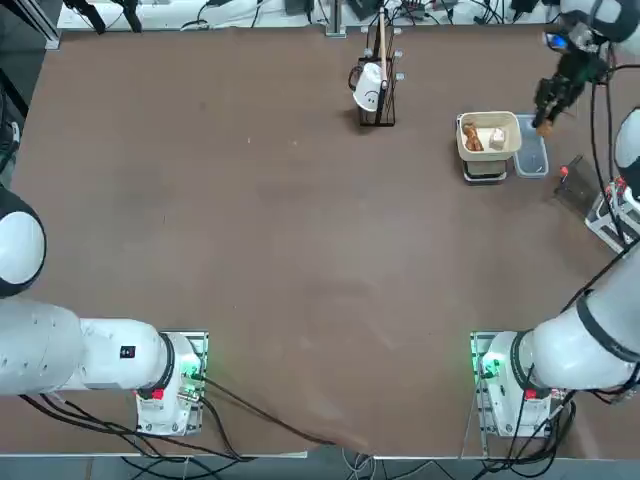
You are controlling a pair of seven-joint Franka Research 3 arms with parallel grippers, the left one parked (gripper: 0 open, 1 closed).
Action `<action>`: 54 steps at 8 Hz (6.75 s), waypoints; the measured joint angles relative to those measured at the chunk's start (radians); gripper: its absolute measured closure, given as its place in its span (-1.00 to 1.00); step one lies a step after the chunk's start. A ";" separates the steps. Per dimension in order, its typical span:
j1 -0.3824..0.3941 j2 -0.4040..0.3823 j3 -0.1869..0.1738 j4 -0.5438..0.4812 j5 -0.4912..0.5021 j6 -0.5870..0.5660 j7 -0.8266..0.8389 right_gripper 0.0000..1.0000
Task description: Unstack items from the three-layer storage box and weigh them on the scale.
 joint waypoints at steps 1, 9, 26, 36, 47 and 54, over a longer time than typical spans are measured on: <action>0.044 0.011 0.001 0.000 0.043 0.003 0.067 0.19; 0.038 0.029 -0.031 0.008 -0.029 0.019 -0.014 -0.29; -0.122 0.080 -0.077 -0.338 -0.401 0.520 -0.460 0.96; -0.128 0.079 -0.163 -0.387 -0.473 0.517 -0.467 0.96; 0.073 0.010 -0.146 0.085 -0.121 0.066 0.117 -0.50; -0.033 -0.208 0.215 0.272 -0.121 -0.215 0.441 -0.99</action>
